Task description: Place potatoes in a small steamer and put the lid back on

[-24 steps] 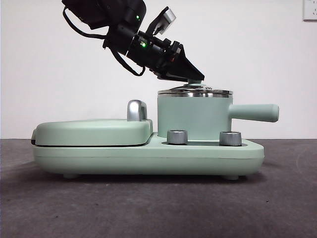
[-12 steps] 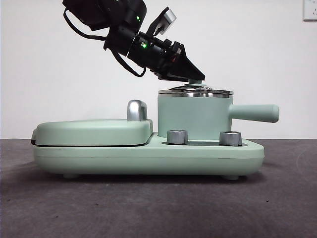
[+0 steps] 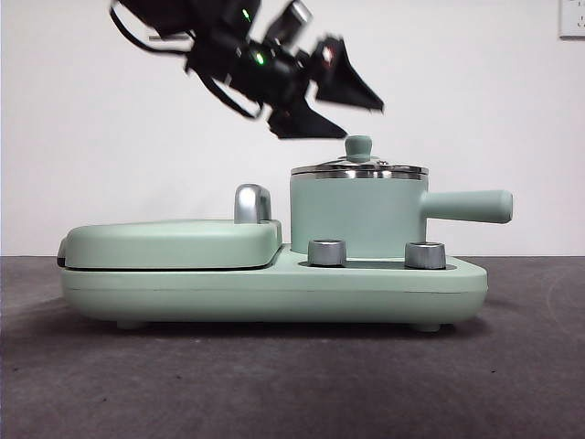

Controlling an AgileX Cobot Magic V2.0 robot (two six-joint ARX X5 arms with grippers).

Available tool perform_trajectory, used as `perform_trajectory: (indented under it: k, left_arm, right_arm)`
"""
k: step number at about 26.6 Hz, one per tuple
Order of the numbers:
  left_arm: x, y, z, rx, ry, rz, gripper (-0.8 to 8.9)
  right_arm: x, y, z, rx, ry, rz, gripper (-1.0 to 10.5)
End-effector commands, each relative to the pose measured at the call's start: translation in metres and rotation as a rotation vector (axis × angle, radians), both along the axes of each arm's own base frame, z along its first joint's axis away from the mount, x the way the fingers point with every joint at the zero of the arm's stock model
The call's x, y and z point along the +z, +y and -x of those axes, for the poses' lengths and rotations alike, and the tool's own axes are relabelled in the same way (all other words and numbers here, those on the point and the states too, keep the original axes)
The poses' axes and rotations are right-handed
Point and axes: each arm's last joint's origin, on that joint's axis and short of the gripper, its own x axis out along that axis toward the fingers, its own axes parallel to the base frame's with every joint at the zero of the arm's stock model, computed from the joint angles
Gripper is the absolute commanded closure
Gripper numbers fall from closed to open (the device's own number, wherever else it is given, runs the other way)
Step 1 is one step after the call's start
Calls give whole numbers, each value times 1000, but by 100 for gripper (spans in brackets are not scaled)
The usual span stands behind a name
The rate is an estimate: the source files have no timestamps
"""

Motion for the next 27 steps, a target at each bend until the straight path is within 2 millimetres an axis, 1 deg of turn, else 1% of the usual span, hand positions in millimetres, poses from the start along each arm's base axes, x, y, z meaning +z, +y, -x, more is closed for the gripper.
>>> perform_trajectory:
  k: [1,3,5,6,8,11,15,17,20,22,25,27]
  left_arm:
    - [53,10,20,23,52,49,285]
    - [71,22,37,33,135,8,315]
    - [87,36,62,37,241,-57,388]
    - [92,41,72,34,279,-87,415]
    - [102,56,100,10,342,-167,443]
    - [115,73,136,-22,409,-242,443]
    - [136,92,182,-41,466,-280,445]
    - [147,102,207,-59,464,-286,446]
    - [163,117,237,-64,390,-249,445]
    - [170,128,257,-66,349,-227,445]
    - [172,143,285,-65,310,-200,445]
    - [168,151,298,-49,309,-175,445]
  right_arm:
    - [3,0,0,1,-8,-14,559]
    - [3,0,0,5,-8,-15,559]
    - [3,1,0,15,-5,-19,559]
    - [3,1,1,26,-4,-23,559]
    - [3,2,1,54,2,-31,559]
    - [3,2,1,73,5,-37,559]
    - [3,2,1,87,6,-40,559]
    - [3,3,1,91,6,-41,559]
    - [3,3,1,92,6,-41,559]
    - [3,3,2,108,9,-47,559]
    - [3,3,2,117,12,-50,559]
    - [3,4,2,141,16,-58,559]
